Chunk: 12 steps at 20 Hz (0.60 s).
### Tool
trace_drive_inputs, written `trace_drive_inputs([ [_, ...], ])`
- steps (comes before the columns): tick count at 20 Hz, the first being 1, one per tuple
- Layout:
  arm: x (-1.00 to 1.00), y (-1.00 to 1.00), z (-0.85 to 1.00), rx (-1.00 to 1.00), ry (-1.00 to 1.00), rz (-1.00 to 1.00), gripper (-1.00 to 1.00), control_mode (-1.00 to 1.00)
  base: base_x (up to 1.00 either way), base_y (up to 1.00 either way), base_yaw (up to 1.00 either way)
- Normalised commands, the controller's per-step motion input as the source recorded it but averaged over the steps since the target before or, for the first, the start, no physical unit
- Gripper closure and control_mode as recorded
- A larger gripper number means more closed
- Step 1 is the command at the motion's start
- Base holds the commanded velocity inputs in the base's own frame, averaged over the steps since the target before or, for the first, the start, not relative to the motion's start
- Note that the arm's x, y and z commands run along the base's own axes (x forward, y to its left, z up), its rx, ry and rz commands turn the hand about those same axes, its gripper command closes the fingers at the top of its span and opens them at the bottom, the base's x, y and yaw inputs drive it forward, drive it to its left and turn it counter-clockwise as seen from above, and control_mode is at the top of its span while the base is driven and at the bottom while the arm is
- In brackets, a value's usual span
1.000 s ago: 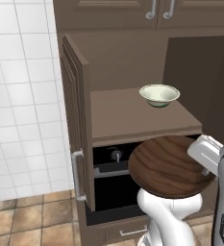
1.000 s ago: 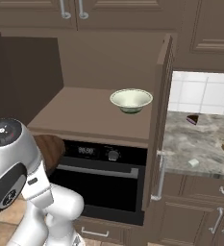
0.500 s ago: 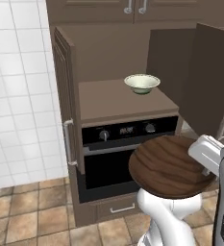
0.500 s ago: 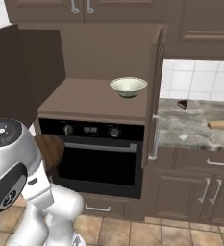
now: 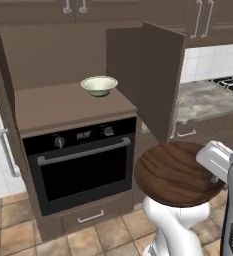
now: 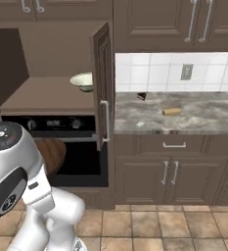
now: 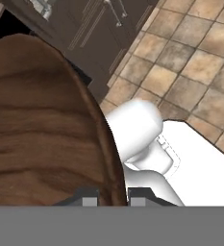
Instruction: Pick both bowls and place them on the counter. Then place the cream cheese stick in one bowl and place the marshmallow in the other bowl.
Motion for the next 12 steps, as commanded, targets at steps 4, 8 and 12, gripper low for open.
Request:
trace_drive_inputs([
  [4,0.0,0.0,0.0,0.0,0.0,0.0,1.0,1.0,-0.11,-0.92,-0.25],
  [8,0.0,0.0,0.0,0.0,0.0,0.0,1.0,1.0,-0.01,-0.76,-0.23],
  [12,0.0,0.0,0.0,0.0,0.0,0.0,1.0,1.0,0.26,-0.6,-0.16],
])
